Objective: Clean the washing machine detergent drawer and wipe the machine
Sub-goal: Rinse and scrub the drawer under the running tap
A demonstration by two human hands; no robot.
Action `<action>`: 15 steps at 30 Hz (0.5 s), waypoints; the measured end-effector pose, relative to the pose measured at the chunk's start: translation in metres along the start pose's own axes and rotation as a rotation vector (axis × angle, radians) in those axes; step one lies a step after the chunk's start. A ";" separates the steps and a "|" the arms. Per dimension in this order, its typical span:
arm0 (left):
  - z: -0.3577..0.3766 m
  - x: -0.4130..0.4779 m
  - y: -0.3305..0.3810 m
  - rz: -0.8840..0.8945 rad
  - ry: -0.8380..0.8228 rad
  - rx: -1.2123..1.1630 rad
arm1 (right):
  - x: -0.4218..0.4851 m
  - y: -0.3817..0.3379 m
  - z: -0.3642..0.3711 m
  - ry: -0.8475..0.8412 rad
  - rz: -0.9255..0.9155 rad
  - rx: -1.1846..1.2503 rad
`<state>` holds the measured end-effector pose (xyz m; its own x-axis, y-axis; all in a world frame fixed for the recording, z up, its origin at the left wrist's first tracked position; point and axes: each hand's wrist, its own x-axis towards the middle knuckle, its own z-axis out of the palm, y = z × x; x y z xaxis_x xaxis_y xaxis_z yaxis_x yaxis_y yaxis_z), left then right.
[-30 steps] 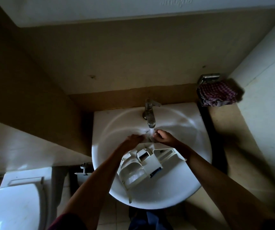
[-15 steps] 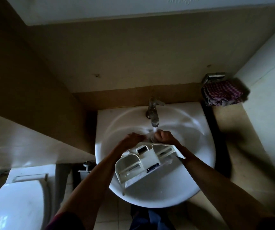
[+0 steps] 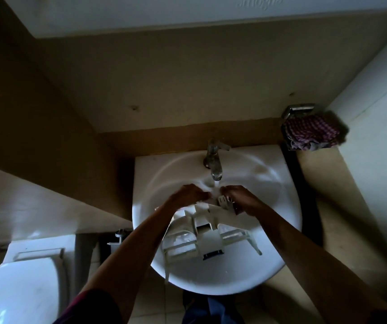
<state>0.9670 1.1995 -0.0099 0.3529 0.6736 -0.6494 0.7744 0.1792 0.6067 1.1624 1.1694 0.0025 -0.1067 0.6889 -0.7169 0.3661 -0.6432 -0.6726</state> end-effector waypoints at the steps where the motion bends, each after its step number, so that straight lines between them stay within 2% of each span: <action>1: -0.002 0.001 0.000 0.008 0.000 0.019 | 0.002 0.003 0.000 0.004 0.024 0.027; 6: -0.013 0.001 -0.011 0.020 0.018 0.079 | -0.002 0.020 -0.009 0.053 0.042 0.099; 15: -0.006 0.004 -0.043 0.053 0.088 -0.078 | -0.011 0.042 -0.018 0.103 -0.013 0.160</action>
<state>0.9324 1.1987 -0.0363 0.3427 0.7433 -0.5746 0.7116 0.1940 0.6753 1.1954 1.1406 -0.0152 -0.0124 0.7229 -0.6908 0.2124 -0.6732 -0.7083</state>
